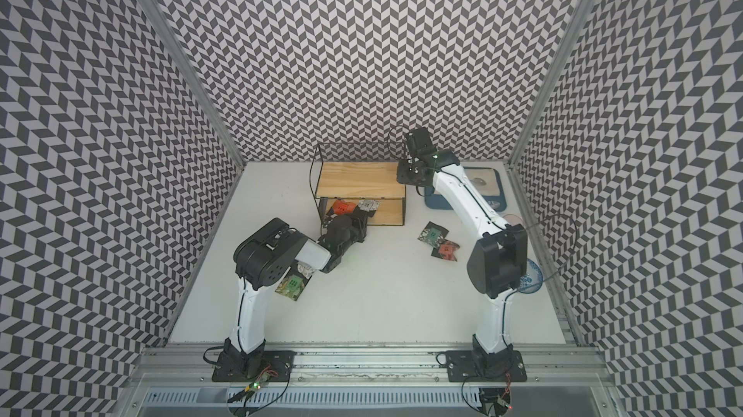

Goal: Remove the tea bags from the shelf
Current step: Pick up the tea bag from the shelf.

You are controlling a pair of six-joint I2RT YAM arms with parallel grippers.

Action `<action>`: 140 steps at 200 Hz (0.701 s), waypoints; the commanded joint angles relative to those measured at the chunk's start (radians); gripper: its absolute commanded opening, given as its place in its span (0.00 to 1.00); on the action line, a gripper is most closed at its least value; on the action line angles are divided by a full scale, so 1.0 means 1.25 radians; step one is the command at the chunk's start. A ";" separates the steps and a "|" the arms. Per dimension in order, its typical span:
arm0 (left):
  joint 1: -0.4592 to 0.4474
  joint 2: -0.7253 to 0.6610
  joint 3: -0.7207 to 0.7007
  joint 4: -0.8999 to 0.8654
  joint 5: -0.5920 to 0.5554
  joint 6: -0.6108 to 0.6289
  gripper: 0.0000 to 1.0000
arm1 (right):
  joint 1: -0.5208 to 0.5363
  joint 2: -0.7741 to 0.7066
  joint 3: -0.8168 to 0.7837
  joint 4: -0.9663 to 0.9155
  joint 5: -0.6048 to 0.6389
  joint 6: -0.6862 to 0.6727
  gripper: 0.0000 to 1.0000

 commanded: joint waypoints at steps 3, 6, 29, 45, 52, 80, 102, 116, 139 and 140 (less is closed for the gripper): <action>0.003 0.021 0.011 -0.017 0.003 0.010 0.11 | -0.014 -0.013 0.006 -0.016 0.022 0.003 0.38; 0.003 0.021 0.011 -0.017 0.003 0.009 0.10 | -0.014 -0.013 0.007 -0.016 0.022 0.003 0.38; 0.005 0.021 0.010 -0.014 0.005 0.015 0.08 | -0.014 -0.010 0.008 -0.016 0.021 0.002 0.38; 0.005 0.020 0.010 -0.002 0.011 0.027 0.01 | -0.014 -0.009 0.011 -0.017 0.022 0.003 0.38; 0.004 0.017 0.008 -0.006 0.013 0.028 0.00 | -0.014 -0.009 0.011 -0.016 0.023 0.002 0.38; 0.000 0.001 -0.005 -0.006 0.011 0.031 0.00 | -0.015 -0.007 0.016 -0.016 0.031 0.003 0.38; -0.005 -0.016 -0.022 -0.001 0.005 0.030 0.00 | -0.015 -0.006 0.018 -0.016 0.035 0.002 0.38; -0.007 -0.031 -0.030 0.000 0.008 0.030 0.00 | -0.015 -0.005 0.019 -0.016 0.037 0.000 0.38; -0.009 -0.062 -0.045 -0.003 0.009 0.037 0.00 | -0.015 -0.005 0.018 -0.018 0.049 -0.005 0.41; -0.009 -0.064 -0.046 -0.003 0.009 0.038 0.00 | -0.015 -0.005 0.018 -0.018 0.049 -0.004 0.42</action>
